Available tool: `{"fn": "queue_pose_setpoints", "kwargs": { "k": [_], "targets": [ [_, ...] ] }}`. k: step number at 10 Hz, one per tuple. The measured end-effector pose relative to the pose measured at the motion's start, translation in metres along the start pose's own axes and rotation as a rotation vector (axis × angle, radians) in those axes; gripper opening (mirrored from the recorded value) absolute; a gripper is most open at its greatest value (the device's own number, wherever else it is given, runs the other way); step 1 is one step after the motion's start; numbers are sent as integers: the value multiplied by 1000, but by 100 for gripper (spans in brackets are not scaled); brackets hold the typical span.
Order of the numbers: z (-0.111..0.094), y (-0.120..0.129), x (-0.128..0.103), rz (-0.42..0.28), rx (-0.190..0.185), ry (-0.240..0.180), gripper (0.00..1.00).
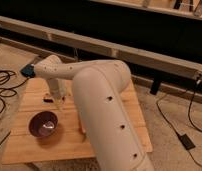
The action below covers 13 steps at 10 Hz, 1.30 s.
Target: Place the eraser in the ceramic cup
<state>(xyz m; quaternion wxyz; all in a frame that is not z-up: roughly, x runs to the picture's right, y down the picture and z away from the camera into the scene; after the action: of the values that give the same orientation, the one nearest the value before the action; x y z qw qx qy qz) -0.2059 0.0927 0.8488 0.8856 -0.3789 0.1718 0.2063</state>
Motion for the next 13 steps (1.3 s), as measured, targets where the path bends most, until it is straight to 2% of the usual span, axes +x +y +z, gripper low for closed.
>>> {"fn": "queue_pose_setpoints", "kwargs": {
  "k": [1,4,8,13],
  "targets": [
    [5,-9,-22,-56,14,-7,65],
    [11,-24,-65,-160,39,-29,65],
    [2,-45,-91,-199,52,-73,65],
    [17,-40,-103,-233,18,-64,65]
  ]
}}
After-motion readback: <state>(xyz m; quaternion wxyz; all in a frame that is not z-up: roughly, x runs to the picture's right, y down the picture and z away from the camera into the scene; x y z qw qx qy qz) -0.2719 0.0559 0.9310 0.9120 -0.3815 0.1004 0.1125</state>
